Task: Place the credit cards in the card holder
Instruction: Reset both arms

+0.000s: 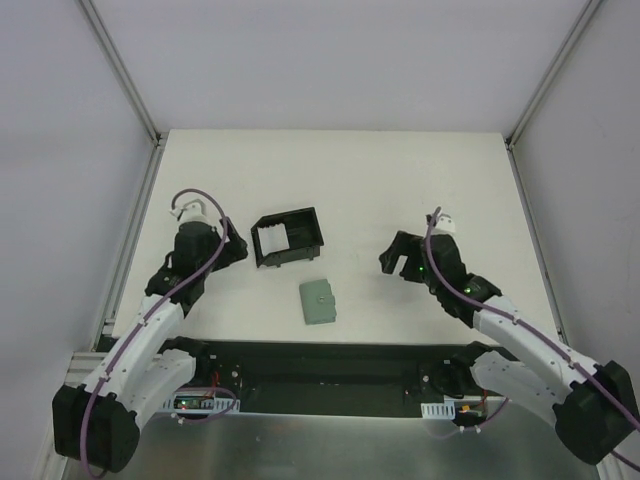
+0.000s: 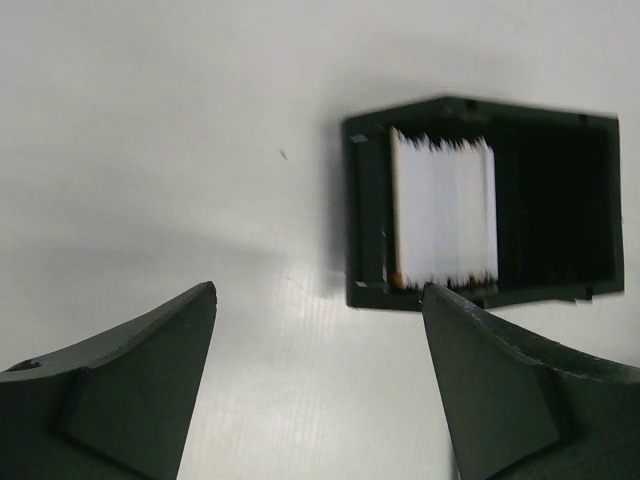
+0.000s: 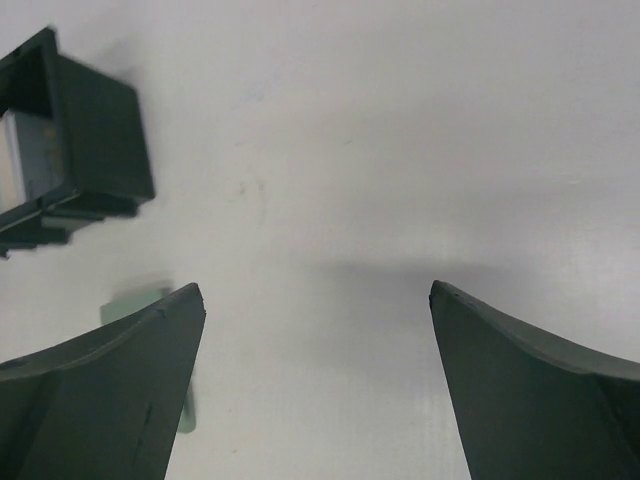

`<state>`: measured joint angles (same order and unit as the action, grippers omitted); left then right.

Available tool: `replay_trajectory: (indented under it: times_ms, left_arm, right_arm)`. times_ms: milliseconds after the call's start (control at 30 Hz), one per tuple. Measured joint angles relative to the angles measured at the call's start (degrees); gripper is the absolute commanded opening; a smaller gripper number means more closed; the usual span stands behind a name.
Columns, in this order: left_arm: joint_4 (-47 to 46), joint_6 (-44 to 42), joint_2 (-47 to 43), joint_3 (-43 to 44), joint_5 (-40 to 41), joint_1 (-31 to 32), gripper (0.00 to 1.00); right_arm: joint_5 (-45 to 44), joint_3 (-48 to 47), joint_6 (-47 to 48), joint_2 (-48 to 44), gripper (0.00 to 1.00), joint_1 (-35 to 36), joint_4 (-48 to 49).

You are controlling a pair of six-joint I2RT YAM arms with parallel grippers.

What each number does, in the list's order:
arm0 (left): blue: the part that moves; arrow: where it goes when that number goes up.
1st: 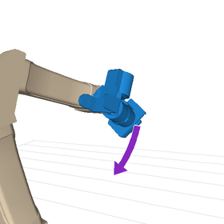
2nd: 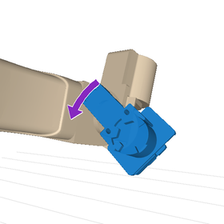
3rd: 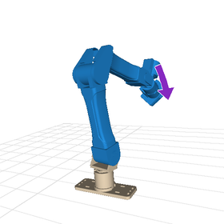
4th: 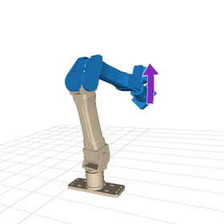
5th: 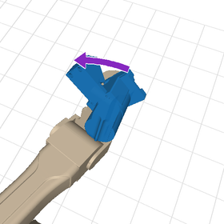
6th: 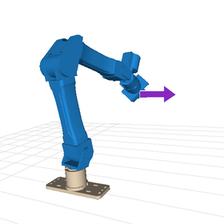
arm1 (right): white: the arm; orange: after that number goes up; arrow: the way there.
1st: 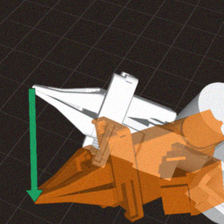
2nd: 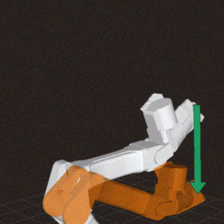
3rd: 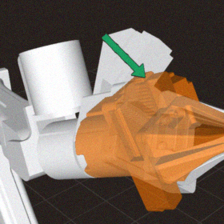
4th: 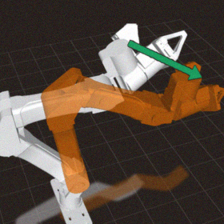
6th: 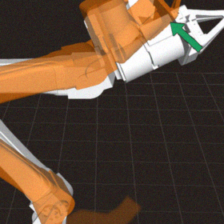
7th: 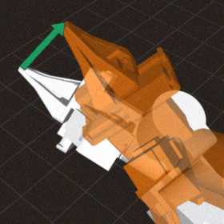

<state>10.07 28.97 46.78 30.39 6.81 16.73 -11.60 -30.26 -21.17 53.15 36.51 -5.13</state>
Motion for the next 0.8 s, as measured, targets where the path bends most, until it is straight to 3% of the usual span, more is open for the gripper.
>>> replay_trajectory:
  times_ms: [133, 200, 433, 600, 800]
  left_arm:
    - [0.6, -0.1, 0.1, 2.3, 0.2, -4.9, 0.84]
    - [0.9, 0.0, 0.3, 3.3, 0.8, -4.9, 0.99]
    - [1.3, 2.6, 0.2, 3.4, 1.3, -4.7, 0.99]
    - [1.9, 3.8, -1.9, 2.6, 3.5, -4.7, 0.99]
    - [1.9, 4.2, -1.6, 2.6, 8.0, -4.7, 0.99]
  right_arm:
    - [-1.9, 0.0, 1.8, -4.5, 0.96, -9.1, -4.8]
    - [-4.4, -0.1, 2.6, -5.6, 0.96, -13.8, -6.7]
    - [-19.1, -1.3, 10.4, -0.4, 0.96, -19.1, -7.9]
    - [-26.3, 1.9, 18.4, 4.6, 0.96, -20.4, 2.6]
    - [-25.4, 11.3, 24.5, 7.6, 0.96, -24.4, 17.4]
